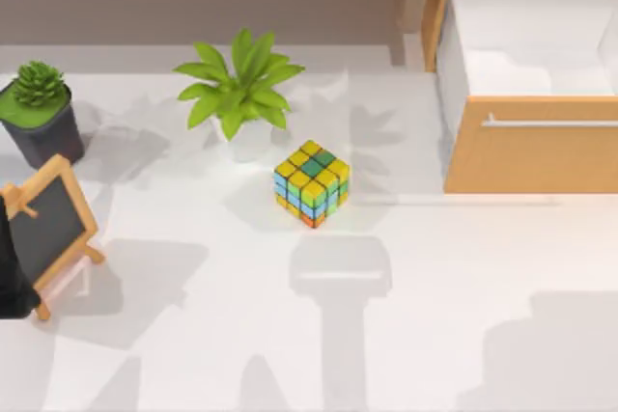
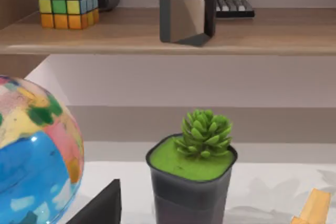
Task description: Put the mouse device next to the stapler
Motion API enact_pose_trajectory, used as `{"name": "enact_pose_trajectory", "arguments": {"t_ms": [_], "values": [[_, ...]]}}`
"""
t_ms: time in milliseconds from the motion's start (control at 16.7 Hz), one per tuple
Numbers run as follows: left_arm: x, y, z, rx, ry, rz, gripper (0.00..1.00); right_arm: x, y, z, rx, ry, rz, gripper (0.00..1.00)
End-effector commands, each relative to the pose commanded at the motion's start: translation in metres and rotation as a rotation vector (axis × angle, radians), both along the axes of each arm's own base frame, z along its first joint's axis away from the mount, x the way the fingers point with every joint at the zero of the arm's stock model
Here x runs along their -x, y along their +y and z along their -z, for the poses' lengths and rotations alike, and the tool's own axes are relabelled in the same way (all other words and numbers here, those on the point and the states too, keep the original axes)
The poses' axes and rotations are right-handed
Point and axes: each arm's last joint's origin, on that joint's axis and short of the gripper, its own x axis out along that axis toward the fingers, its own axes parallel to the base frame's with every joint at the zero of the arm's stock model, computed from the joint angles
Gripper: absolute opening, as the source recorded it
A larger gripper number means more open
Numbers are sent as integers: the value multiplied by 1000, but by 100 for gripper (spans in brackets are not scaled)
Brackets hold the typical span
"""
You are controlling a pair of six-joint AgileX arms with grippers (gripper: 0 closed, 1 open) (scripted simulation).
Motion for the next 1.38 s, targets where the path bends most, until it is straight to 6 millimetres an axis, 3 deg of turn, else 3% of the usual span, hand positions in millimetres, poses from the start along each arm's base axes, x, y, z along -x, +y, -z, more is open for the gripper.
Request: {"name": "enact_pose_trajectory", "arguments": {"t_ms": [240, 480, 900, 1380], "values": [[0, 0, 0, 0, 0, 0, 100, 46, 0, 36, -34, 99, -10, 0], [0, 0, 0, 0, 0, 0, 100, 69, 3, 55, -61, 150, -14, 0], [0, 0, 0, 0, 0, 0, 100, 70, 4, 56, -64, 155, -16, 0], [0, 0, 0, 0, 0, 0, 100, 59, -6, 44, -37, 52, 64, 0]]}}
